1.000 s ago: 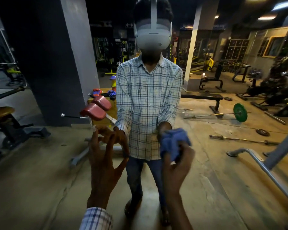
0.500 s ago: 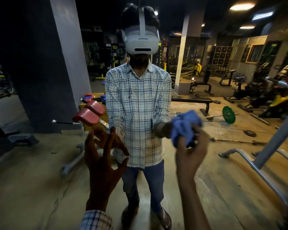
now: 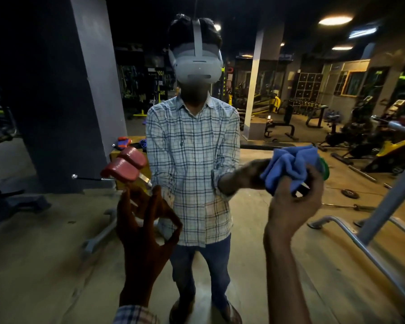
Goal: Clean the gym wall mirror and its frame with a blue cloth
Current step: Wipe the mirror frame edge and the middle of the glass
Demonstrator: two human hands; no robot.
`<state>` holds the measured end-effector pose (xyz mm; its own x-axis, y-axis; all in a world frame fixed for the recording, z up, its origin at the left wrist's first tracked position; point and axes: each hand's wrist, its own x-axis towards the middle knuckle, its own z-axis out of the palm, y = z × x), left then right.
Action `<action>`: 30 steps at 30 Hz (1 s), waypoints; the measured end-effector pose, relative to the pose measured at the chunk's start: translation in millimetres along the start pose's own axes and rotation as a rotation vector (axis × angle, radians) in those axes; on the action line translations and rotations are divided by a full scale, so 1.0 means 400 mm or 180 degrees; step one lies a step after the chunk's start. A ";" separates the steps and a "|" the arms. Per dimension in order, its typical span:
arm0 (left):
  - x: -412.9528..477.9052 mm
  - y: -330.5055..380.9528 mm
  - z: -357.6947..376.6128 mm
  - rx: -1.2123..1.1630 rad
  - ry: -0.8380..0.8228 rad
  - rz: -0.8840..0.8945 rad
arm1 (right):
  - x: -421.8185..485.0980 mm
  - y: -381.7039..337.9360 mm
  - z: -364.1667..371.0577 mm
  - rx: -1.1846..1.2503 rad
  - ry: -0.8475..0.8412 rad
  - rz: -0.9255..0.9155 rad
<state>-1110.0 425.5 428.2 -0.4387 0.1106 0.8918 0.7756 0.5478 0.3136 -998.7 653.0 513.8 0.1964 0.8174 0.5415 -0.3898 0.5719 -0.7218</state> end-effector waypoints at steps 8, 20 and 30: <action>-0.020 -0.033 -0.003 -0.0055 -0.0227 -0.0014 | -0.212 0.033 -0.021 -0.0426 -0.2004 -0.1080; -0.024 -0.097 -0.052 0.0079 -0.0469 -0.0089 | -0.337 0.105 -0.084 -0.0612 -0.1370 -0.0121; -0.036 -0.116 -0.059 0.0100 -0.0437 -0.0122 | -0.397 0.165 -0.137 -0.0739 -0.1644 -0.0130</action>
<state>-1129.0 379.1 408.5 -0.5272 0.2004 0.8258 0.7435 0.5793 0.3342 -1006.5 564.7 356.4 -0.2812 0.6875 0.6695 -0.1717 0.6504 -0.7400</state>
